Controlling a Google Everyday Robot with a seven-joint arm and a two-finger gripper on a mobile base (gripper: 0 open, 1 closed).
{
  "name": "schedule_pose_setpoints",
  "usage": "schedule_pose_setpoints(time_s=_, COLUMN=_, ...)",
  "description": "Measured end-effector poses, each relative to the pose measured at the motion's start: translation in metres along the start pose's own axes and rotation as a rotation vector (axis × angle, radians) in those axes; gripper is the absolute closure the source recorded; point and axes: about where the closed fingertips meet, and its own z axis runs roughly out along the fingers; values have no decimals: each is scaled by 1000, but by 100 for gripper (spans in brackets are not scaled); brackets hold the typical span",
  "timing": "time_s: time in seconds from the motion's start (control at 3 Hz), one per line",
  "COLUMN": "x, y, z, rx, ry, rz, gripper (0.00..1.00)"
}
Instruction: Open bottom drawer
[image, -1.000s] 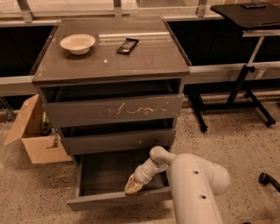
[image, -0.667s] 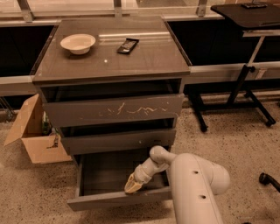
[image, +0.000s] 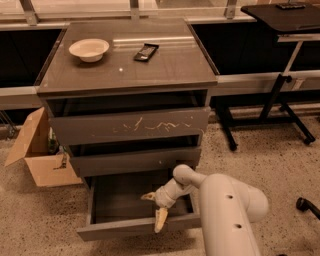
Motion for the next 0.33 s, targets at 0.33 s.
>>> schedule_pose_setpoints(time_s=0.33, x=-20, y=14, z=-54, rx=85, ry=13, rz=-77, gripper=0)
